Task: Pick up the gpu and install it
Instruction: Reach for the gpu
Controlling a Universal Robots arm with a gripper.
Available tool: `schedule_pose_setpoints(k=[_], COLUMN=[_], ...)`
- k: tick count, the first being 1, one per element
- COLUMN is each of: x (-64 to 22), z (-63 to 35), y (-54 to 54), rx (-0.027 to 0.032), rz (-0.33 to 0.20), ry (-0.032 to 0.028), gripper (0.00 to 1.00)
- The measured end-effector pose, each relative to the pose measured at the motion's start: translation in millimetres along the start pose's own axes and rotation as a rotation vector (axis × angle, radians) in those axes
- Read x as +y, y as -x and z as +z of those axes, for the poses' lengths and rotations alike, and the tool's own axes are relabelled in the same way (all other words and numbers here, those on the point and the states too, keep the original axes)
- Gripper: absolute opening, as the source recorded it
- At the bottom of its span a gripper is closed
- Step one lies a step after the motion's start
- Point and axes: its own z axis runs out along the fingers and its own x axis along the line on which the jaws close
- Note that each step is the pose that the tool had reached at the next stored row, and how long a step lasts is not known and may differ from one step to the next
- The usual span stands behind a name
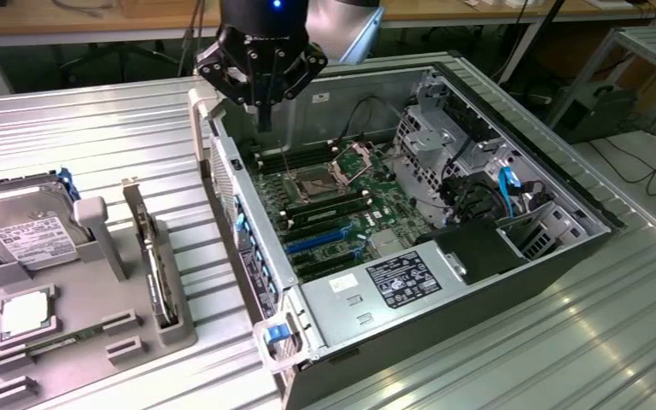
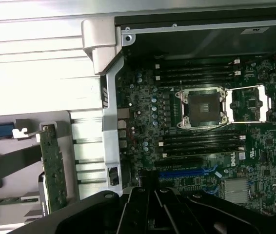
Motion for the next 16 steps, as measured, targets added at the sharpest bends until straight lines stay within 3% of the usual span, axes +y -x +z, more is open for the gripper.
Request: schedule_pose_setpoints(k=[16], x=[-4.2], z=[-1.4], y=[-56.2], rx=[0.0000], rz=[0.000], ry=[0.0001], gripper=[0.11])
